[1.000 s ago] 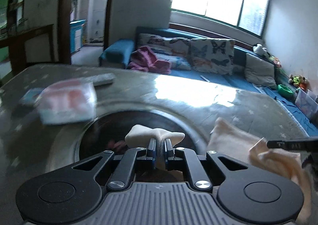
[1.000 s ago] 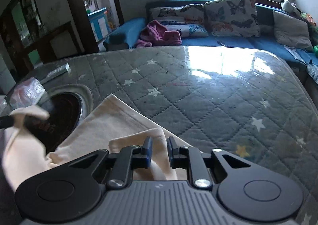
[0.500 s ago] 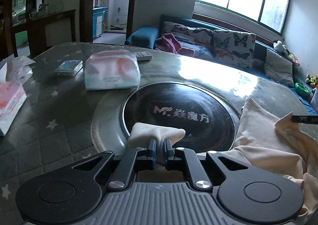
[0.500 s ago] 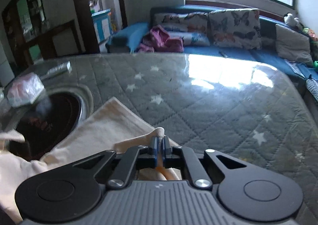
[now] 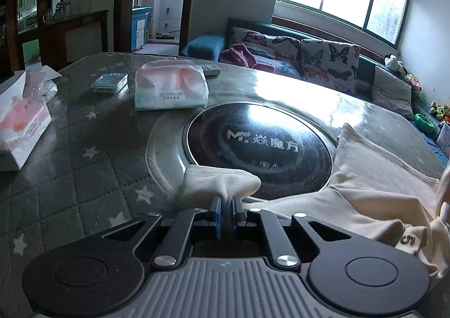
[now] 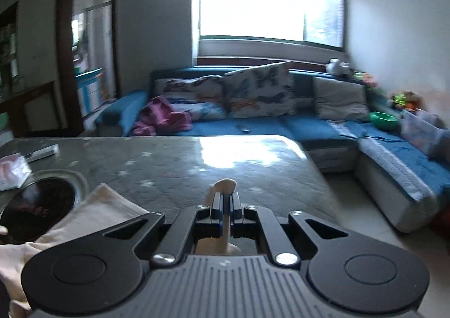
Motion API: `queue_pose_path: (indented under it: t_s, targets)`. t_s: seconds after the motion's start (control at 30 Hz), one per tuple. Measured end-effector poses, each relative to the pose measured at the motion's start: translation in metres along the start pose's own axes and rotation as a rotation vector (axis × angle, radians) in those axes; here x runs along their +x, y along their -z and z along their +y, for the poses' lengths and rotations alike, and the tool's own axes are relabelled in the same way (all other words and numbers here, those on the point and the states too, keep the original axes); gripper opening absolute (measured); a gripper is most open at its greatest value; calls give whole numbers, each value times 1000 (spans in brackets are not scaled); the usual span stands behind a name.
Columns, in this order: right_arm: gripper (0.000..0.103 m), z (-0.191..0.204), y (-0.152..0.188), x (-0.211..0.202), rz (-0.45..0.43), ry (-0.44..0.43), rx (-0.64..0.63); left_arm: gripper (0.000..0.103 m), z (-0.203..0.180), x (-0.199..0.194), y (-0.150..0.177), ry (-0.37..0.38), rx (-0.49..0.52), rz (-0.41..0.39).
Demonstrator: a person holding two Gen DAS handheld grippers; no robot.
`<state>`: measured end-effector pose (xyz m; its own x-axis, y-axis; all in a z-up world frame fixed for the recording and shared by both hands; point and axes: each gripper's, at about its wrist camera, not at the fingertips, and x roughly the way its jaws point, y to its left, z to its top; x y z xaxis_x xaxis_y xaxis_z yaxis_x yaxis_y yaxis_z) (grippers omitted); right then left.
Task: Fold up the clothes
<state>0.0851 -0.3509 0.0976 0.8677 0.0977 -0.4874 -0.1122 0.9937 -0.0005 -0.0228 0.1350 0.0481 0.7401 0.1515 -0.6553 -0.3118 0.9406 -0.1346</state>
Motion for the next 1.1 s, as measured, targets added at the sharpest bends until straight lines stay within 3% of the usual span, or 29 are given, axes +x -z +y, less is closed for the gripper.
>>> queue_pose_path:
  t_s: [0.2,0.53,0.87,1.1]
  targets:
    - [3,-39,29,-30,-9,115,61,8,4,-17,12,-6,-16,-4]
    - [4,-91,99,-47,95,262,176,8,13,-32,27,-32,1,16]
    - [4,-117,132,-54,192,347,187,8,24,-35,37,-58,21,33]
    - [4,-120,144,-59,242,354,181,8,26,-38,45,-59,37,48]
